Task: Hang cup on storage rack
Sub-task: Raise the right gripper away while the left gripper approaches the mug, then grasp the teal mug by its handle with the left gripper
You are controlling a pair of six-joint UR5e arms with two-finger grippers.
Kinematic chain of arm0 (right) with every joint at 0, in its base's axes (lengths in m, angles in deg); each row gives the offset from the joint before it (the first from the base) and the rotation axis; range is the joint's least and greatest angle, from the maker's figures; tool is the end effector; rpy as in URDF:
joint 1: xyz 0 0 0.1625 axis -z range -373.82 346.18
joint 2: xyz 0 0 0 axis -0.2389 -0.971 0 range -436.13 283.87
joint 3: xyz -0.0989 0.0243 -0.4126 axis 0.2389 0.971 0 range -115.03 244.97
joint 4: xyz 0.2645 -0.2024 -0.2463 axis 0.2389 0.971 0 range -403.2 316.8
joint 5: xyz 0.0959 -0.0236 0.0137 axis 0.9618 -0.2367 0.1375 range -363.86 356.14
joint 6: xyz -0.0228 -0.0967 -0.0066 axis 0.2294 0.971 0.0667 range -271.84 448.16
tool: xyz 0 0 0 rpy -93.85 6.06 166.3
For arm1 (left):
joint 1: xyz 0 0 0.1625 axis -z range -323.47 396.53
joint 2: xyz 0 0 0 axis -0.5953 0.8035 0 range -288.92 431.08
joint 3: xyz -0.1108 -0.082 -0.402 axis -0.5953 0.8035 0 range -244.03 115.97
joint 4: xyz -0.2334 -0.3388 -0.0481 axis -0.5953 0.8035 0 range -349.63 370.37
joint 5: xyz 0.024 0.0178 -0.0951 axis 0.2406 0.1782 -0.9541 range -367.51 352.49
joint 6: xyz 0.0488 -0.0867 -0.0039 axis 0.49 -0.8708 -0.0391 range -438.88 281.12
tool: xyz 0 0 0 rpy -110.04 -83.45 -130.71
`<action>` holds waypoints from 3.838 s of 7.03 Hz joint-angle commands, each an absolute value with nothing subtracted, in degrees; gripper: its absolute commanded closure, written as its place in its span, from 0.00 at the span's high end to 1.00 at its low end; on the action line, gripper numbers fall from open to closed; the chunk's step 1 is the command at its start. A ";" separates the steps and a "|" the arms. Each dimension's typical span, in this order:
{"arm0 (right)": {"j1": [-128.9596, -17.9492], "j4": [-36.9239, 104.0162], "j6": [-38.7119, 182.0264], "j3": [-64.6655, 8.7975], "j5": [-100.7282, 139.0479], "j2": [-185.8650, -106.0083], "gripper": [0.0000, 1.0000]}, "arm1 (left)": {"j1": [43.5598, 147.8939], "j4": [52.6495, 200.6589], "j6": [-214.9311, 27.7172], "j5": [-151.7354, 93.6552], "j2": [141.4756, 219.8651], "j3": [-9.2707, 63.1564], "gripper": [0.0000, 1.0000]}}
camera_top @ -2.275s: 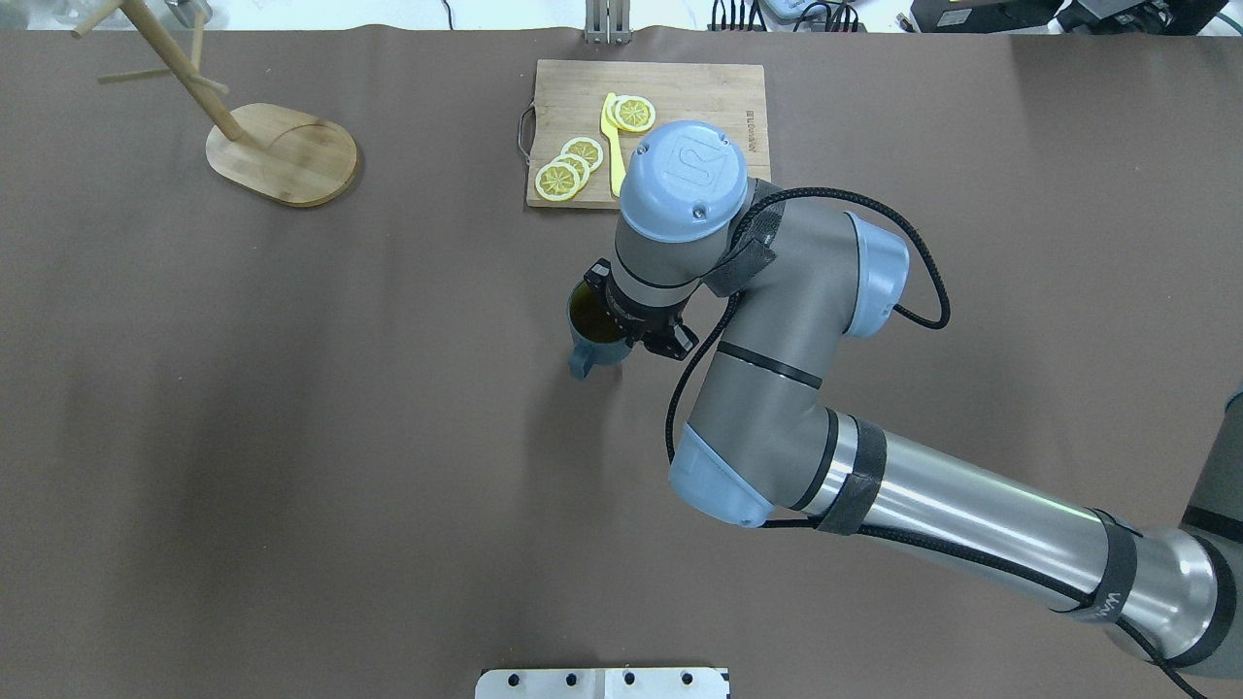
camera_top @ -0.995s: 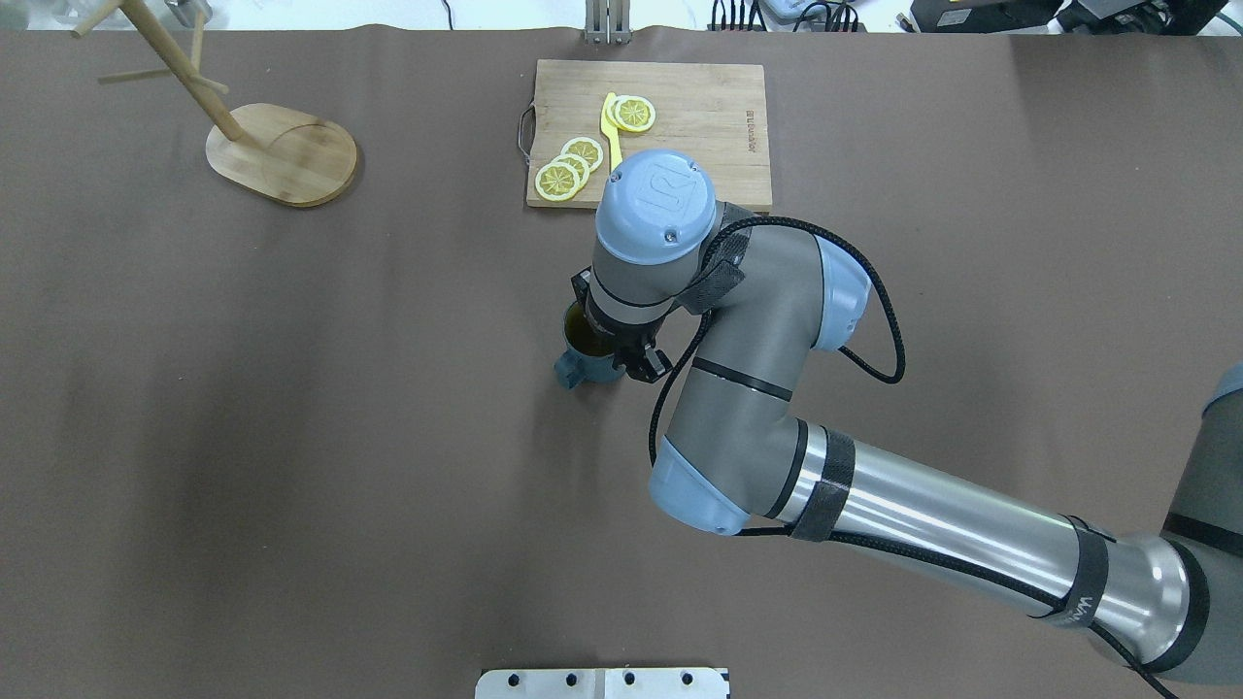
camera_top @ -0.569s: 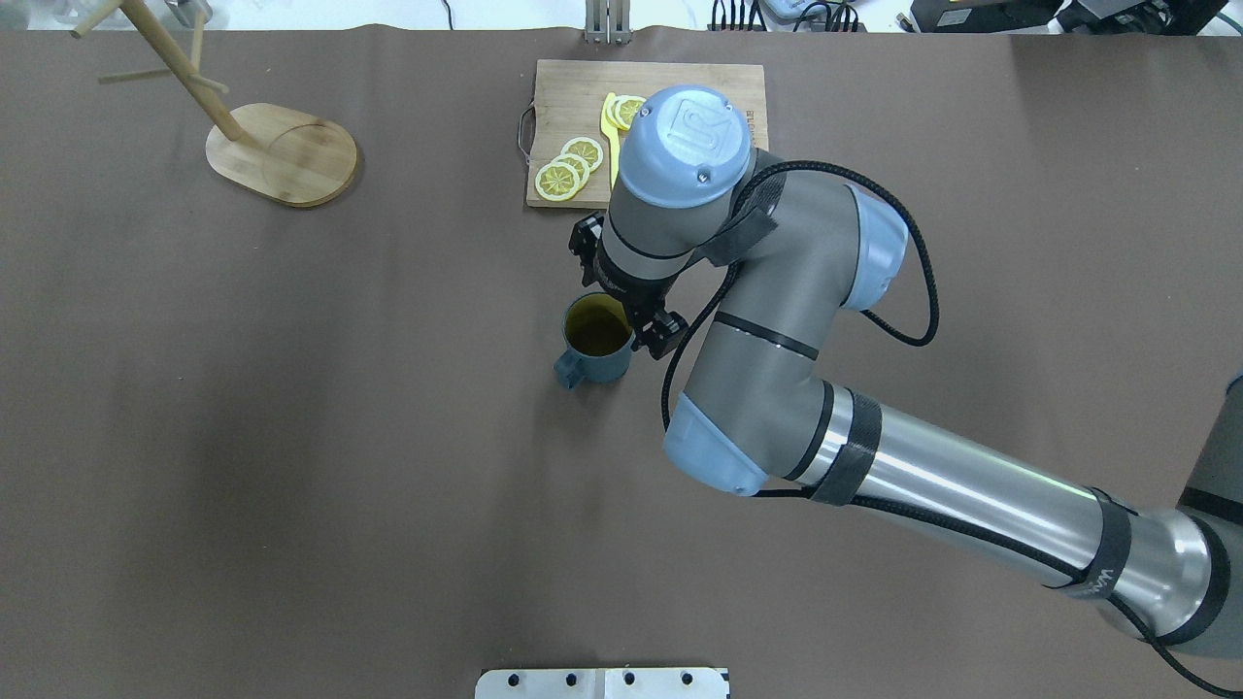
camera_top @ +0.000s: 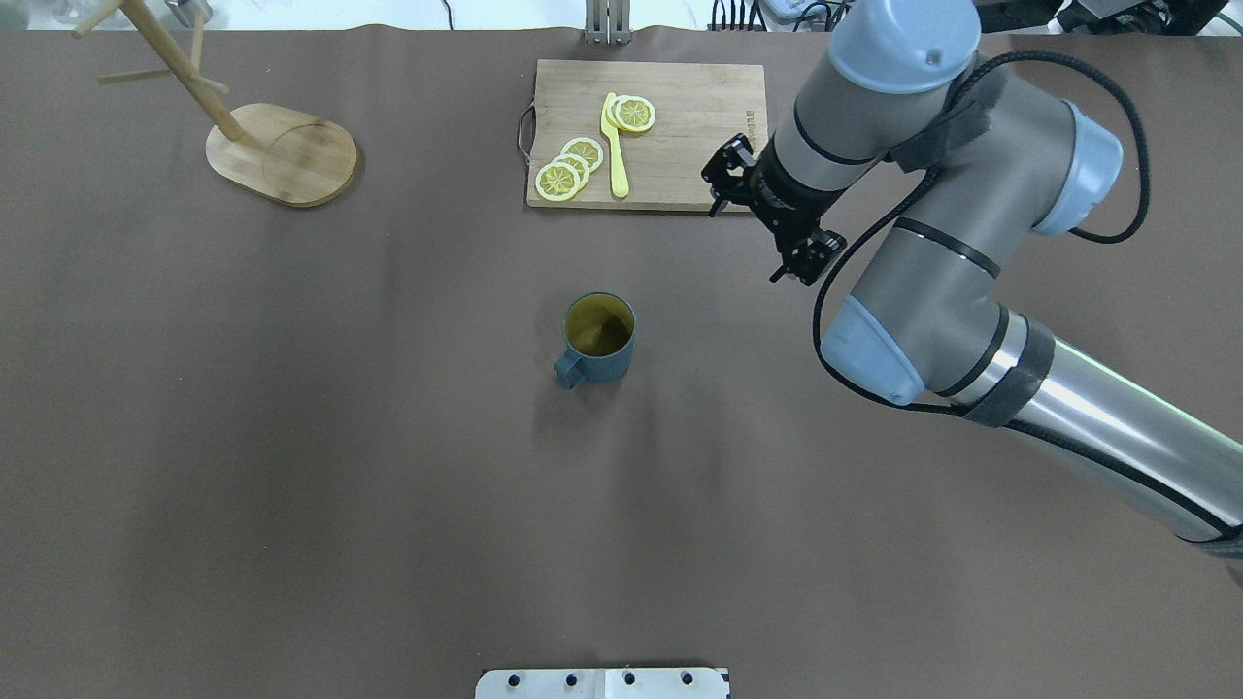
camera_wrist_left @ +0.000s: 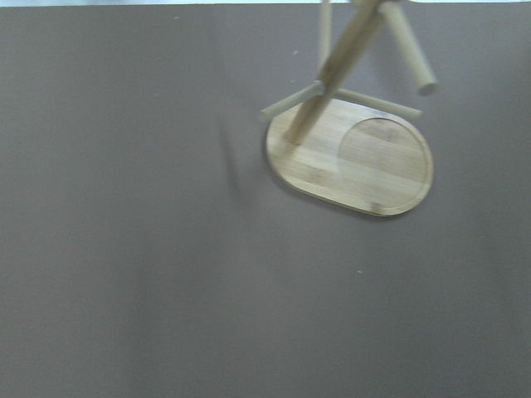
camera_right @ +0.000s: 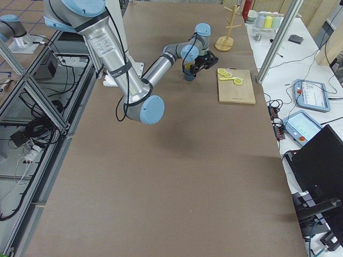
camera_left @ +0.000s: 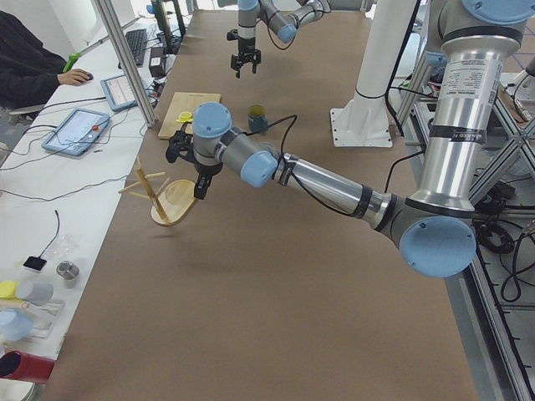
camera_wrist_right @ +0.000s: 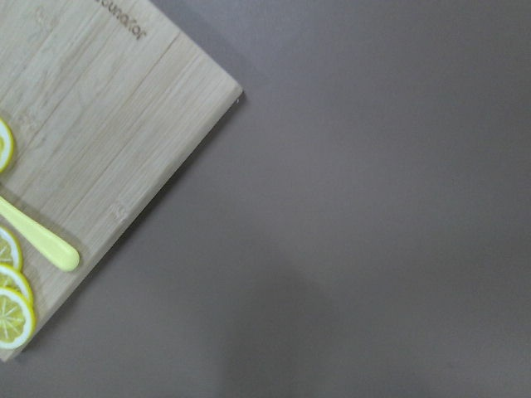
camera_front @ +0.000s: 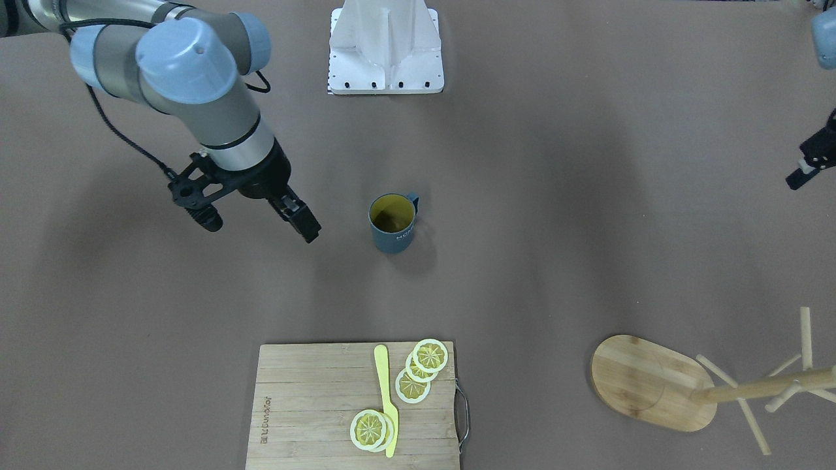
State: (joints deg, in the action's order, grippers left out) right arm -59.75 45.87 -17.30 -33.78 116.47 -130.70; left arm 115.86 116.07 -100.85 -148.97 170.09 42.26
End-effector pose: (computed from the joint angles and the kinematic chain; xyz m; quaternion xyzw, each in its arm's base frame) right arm -0.3986 -0.5313 0.2255 -0.1358 -0.4207 0.3686 0.8177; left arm 0.0451 -0.5381 0.3960 0.1885 0.4790 0.0682 0.8547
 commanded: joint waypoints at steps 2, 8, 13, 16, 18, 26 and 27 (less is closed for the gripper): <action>-66.62 45.92 -2.40 -33.73 118.82 -136.06 1.00 | 106.44 126.62 -103.99 -146.05 175.74 44.17 0.98; -69.45 44.08 10.88 -30.30 118.48 -140.46 1.00 | 66.09 135.53 -114.90 -95.52 184.62 40.92 0.98; -71.92 43.46 14.77 -28.45 119.36 -140.11 1.00 | 53.95 144.37 -119.57 -82.93 185.68 31.46 0.98; -71.92 43.46 14.68 -28.45 119.36 -140.03 1.00 | 52.97 146.87 -119.66 -82.83 188.05 28.87 0.98; -71.92 43.46 14.68 -28.45 119.27 -139.59 1.00 | 52.97 146.87 -119.66 -82.92 190.42 27.05 0.97; -71.83 43.55 14.15 -28.37 119.27 -138.88 1.00 | 55.69 147.22 -119.57 -83.00 192.10 24.22 0.62; -71.74 43.55 14.07 -28.37 119.27 -138.80 1.00 | 55.69 147.22 -119.74 -82.92 192.10 24.22 0.41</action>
State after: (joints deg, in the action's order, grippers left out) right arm -71.80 43.55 14.15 -28.37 119.27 -138.87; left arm 55.51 147.25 -119.56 -82.98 192.11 24.23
